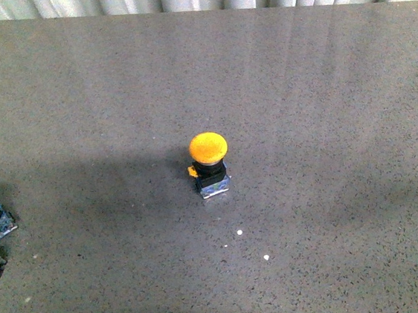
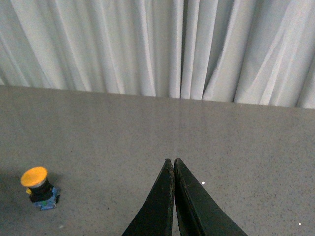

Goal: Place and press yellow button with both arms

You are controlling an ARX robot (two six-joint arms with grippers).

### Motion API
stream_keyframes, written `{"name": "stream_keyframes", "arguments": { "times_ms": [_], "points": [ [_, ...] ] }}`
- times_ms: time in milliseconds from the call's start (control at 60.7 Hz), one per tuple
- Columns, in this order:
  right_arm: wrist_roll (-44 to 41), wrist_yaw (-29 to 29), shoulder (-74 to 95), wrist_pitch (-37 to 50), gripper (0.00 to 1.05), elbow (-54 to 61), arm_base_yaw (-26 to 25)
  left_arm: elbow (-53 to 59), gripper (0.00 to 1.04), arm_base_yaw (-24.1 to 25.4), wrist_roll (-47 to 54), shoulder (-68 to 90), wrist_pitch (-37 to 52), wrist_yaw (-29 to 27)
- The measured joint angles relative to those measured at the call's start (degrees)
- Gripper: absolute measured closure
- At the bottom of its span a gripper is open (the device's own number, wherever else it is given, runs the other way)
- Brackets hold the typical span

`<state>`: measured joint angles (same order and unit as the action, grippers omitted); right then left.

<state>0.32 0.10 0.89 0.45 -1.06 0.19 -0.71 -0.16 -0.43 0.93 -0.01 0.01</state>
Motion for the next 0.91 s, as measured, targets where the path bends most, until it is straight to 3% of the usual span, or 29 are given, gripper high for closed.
{"name": "stream_keyframes", "arguments": {
  "times_ms": [346, 395, 906],
  "points": [
    [0.00, 0.02, -0.55, -0.26, 1.03, 0.00, 0.00, 0.00, 1.03, 0.00, 0.00, 0.00, 0.00, 0.00],
    [-0.11, 0.00, -0.55, -0.26, 0.99, 0.00, 0.00, 0.00, 1.00, 0.00, -0.02, 0.00, 0.00, 0.00],
    [-0.09, 0.02, -0.57, -0.28, 0.10, 0.00, 0.00, 0.00, 0.08, 0.00, 0.00, 0.00, 0.00, 0.00]
  ]
}}
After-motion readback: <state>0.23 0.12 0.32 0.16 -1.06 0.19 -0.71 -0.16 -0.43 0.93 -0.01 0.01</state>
